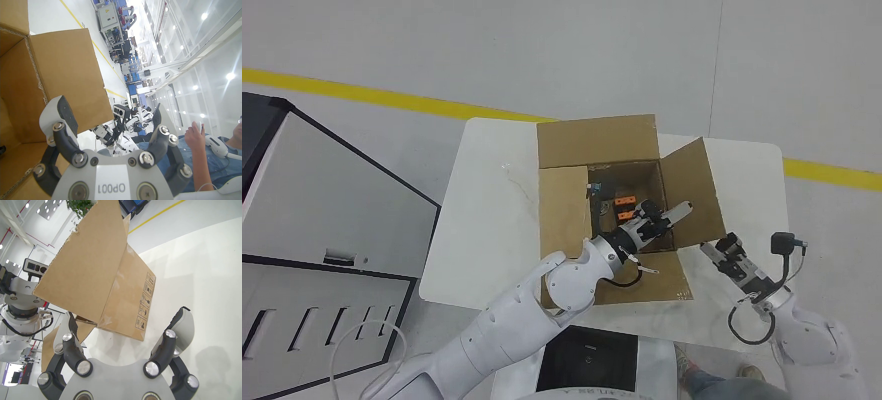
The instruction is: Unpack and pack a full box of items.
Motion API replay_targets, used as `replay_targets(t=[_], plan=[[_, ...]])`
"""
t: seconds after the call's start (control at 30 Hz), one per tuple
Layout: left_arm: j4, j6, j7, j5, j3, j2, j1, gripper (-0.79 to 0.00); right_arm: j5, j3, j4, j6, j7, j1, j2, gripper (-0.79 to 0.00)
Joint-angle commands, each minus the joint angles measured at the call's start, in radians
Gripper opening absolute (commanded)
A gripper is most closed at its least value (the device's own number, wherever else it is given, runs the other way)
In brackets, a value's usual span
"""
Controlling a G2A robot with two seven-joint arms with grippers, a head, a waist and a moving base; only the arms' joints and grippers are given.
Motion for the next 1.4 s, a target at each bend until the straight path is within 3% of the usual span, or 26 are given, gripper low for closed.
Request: replay_targets(t=[0.0,0.53,0.8,1.07,1.23,1.37], plan=[[0.000,0.000,0.000,0.000,0.000,0.000,0.000,0.000,0.020,-0.003,0.021,0.025,0.019,0.008,0.001,0.000],[0.000,0.000,0.000,0.000,0.000,0.000,0.000,0.000,0.125,-0.022,0.085,0.102,0.079,0.046,0.007,0.000],[0.000,0.000,0.000,0.000,0.000,0.000,0.000,0.000,0.386,0.070,-0.009,0.080,0.157,-0.001,0.019,0.000],[0.000,0.000,0.000,0.000,0.000,0.000,0.000,0.000,0.590,0.150,-0.168,0.148,0.185,0.033,0.029,0.000],[0.000,0.000,0.000,0.000,0.000,0.000,0.000,0.000,0.752,0.132,-0.276,0.246,0.260,0.125,0.034,0.000],[-0.050,0.007,0.014,0.033,-0.031,0.006,0.021,0.000,0.812,0.085,-0.268,0.310,0.327,0.209,0.037,0.000]])
